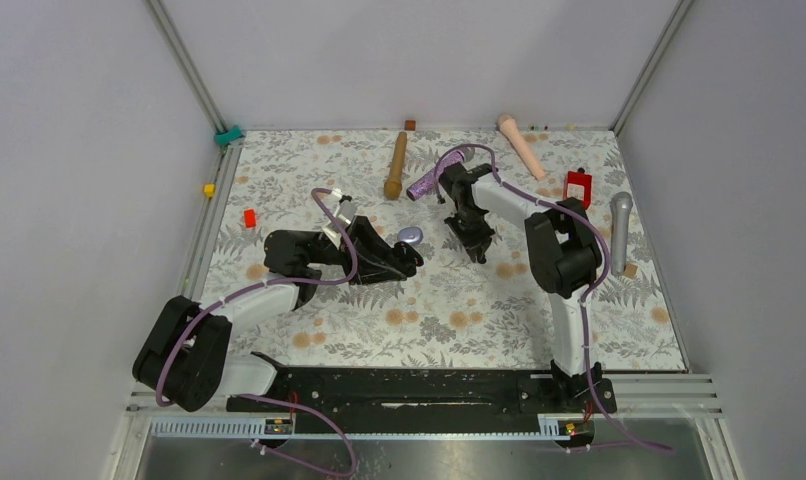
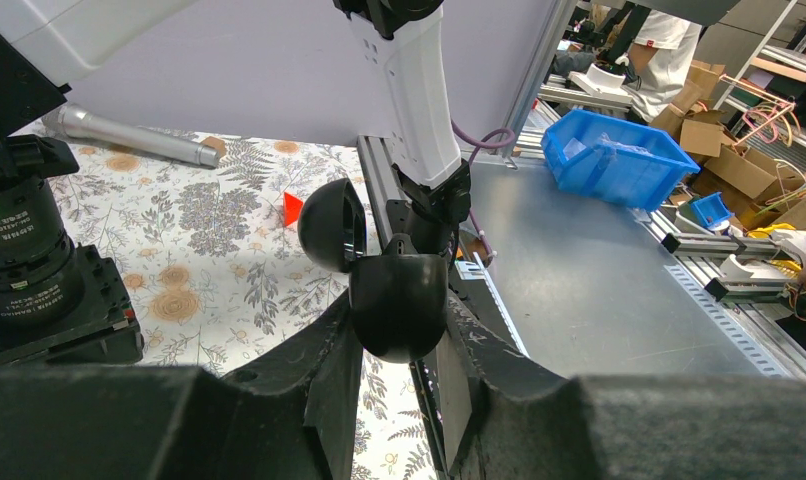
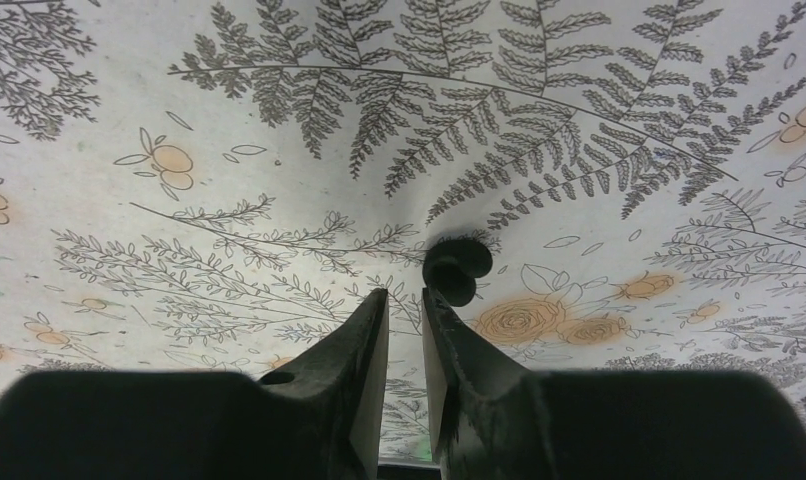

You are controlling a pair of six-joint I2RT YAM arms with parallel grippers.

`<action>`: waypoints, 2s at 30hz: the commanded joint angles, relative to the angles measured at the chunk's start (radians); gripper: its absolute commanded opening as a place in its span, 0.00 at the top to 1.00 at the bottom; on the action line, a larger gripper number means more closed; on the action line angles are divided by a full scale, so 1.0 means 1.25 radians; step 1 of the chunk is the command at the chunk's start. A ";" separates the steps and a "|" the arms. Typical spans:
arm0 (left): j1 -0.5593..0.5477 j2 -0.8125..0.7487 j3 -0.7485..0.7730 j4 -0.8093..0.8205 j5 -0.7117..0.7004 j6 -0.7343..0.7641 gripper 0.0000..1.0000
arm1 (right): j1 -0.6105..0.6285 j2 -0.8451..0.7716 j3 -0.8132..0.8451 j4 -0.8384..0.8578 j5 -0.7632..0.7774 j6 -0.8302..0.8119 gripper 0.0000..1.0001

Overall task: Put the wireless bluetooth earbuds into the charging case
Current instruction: Pick up the earbud from the center of the board.

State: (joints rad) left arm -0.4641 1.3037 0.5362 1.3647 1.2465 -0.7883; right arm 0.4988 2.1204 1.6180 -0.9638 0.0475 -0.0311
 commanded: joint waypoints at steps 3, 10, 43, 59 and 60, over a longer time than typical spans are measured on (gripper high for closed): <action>0.002 -0.022 0.011 0.058 0.014 -0.006 1.00 | 0.012 -0.028 0.003 -0.005 0.040 0.010 0.74; 0.001 -0.028 0.009 0.058 0.016 -0.005 1.00 | 0.012 -0.005 -0.002 -0.006 0.064 0.013 0.73; 0.001 -0.028 0.009 0.058 0.016 -0.006 1.00 | 0.019 -0.006 0.002 -0.018 0.094 0.003 0.71; 0.001 -0.026 0.008 0.058 0.016 -0.004 1.00 | 0.025 -0.054 0.003 -0.006 0.053 -0.007 0.70; 0.001 -0.027 0.008 0.058 0.016 -0.004 1.00 | 0.029 -0.064 0.002 -0.003 0.049 -0.007 0.71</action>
State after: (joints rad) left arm -0.4641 1.2968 0.5362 1.3720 1.2499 -0.7944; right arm 0.5125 2.1197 1.6066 -0.9596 0.1574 -0.0330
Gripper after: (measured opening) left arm 0.297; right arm 0.304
